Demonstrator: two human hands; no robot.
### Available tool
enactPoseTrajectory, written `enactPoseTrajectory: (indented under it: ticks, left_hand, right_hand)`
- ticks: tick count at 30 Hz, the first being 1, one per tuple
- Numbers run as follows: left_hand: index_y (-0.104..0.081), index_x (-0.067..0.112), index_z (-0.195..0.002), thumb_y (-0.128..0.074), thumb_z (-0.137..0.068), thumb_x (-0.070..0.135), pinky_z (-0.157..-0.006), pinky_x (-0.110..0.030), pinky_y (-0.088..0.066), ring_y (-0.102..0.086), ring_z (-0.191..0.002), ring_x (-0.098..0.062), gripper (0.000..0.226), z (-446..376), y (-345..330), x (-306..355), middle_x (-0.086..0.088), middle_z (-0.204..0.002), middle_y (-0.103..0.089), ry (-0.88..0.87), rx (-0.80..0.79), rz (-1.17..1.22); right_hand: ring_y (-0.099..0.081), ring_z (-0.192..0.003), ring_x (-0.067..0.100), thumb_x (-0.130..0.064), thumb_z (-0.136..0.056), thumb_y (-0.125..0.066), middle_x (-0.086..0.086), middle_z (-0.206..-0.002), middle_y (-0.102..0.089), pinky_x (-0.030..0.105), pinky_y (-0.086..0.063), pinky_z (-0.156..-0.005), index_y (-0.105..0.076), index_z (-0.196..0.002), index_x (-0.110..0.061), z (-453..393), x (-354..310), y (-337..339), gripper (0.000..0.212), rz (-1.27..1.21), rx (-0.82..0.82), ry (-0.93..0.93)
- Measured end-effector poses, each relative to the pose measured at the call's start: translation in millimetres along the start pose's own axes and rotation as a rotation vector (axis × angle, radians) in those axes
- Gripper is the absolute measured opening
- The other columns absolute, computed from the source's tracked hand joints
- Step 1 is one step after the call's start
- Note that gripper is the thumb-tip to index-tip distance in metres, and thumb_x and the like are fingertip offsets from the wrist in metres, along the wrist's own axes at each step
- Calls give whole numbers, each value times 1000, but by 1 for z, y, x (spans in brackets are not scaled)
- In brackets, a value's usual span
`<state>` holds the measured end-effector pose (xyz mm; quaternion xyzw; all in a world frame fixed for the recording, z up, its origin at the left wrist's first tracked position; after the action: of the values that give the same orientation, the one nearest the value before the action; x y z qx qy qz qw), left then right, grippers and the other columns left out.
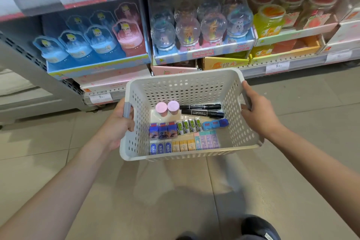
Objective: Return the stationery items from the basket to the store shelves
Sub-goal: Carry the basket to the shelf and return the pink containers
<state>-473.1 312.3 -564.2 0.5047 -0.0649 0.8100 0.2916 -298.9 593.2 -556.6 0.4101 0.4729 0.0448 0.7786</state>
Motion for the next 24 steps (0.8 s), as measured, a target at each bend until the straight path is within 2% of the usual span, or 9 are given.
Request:
enactPoseTrajectory:
  ticks: [5, 9, 11, 15, 19, 21, 23, 24]
  left_hand:
    - [-48, 28, -120, -26, -66, -30, -75, -37, -47, -58, -99, -25, 82, 35, 9, 46, -2, -103, -64, 12, 13, 51]
    - [-47, 24, -124, -24, -64, -30, -74, -37, -45, -57, -100, -27, 84, 68, 18, 88, -5, -104, -62, 11, -2, 82]
    - [-47, 25, -125, -23, -63, -29, -73, -36, -45, -57, -95, -26, 86, 86, 25, 113, -4, -100, -61, 9, 2, 87]
    - [-49, 29, -121, -25, -62, -28, -74, -37, -45, -55, -98, -28, 85, 128, 38, 166, -6, -103, -59, 4, 4, 75]
    - [-48, 24, -122, -25, -63, -29, -66, -32, -43, -54, -86, -21, 83, 178, 51, 226, 0, -86, -56, 7, 40, 87]
    - [-49, 23, -120, -25, -63, -29, -67, -32, -44, -55, -86, -23, 81, 204, 57, 255, 1, -83, -56, 10, 30, 82]
    - [-50, 24, -121, -29, -62, -27, -65, -31, -43, -56, -82, -24, 80, 227, 65, 285, 6, -79, -62, 12, 32, 79]
    - [-50, 23, -120, -32, -60, -24, -63, -30, -42, -56, -76, -22, 78, 239, 68, 301, 10, -71, -61, 4, 35, 78]
  right_hand:
    - [-44, -71, 18, 8, -89, -46, 10, -93, -54, 16, -27, -57, -21, -149, -16, 19, -36, 40, 70, 6, -7, 25]
    - [-53, -105, 25, 9, -87, -47, 15, -127, -57, 8, -26, -69, -25, -148, -12, 37, -74, 80, 68, -4, 6, 40]
    - [-51, -116, 28, 8, -86, -47, 15, -131, -55, 9, -27, -73, -25, -148, -12, 45, -94, 100, 68, 12, 6, 41]
    - [-52, -115, 31, 9, -84, -47, 18, -126, -57, 15, -32, -80, -25, -148, -12, 64, -139, 143, 70, 33, 9, 55]
    - [-50, -119, 30, 9, -85, -46, 16, -132, -54, 18, -33, -83, -23, -149, -12, 92, -190, 193, 71, 43, 1, 57]
    - [-52, -114, 30, 10, -85, -45, 14, -127, -57, 18, -34, -80, -23, -149, -12, 108, -215, 220, 71, 35, -10, 52]
    - [-53, -96, 28, 10, -85, -44, 7, -100, -63, 23, -35, -74, -22, -149, -13, 123, -239, 247, 72, 33, -23, 45]
    - [-50, -87, 24, 10, -85, -44, 0, -88, -60, 21, -33, -68, -22, -149, -14, 129, -251, 260, 72, 39, -25, 45]
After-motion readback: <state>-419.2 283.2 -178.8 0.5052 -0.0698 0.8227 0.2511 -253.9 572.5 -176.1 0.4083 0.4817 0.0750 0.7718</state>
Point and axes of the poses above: each hand's wrist, its own z-axis away from the middle knuckle, its own y-axis out of the back of the hand, x = y × z, the point moved 2 cm from there along -z, towards the middle knuckle
